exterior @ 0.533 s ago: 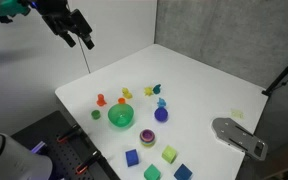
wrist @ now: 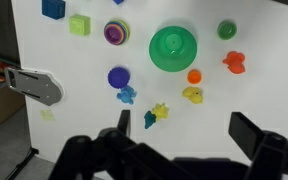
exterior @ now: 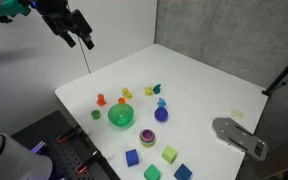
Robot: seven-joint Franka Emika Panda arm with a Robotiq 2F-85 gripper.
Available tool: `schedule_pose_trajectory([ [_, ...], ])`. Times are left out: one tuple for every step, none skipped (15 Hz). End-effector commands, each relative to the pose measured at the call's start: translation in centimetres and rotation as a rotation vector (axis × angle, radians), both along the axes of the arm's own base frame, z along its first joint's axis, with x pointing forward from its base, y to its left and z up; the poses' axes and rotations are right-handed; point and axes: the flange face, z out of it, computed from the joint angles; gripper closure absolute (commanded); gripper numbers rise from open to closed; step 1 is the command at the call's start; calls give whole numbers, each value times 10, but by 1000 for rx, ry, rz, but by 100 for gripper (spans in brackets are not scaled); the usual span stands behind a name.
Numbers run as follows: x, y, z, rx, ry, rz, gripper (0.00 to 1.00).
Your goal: Put the small green bowl in the purple bowl
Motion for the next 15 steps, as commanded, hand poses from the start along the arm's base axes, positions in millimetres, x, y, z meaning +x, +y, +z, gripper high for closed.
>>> schedule_pose_trajectory([
  [9, 3, -5, 17, 31, 6, 0],
  [13, 4, -8, 24, 45, 9, 0],
  [16, 5, -13, 30, 61, 15, 0],
  [20, 6, -18, 35, 75, 19, 0],
  [23, 7, -24, 44, 93, 26, 0],
  [27, 9, -31, 55, 107, 33, 0],
  [30, 11, -39, 69, 123, 38, 0],
  [33, 13, -45, 81, 136, 47, 0],
  [35, 16, -54, 94, 148, 61, 0],
  [37, 20, -62, 105, 153, 72, 0],
  [39, 24, -69, 117, 157, 85, 0],
  [40, 28, -80, 123, 161, 100, 0],
  [41, 33, -90, 124, 166, 113, 0],
  [40, 37, -104, 121, 169, 117, 0],
  [39, 41, -116, 119, 173, 124, 0],
])
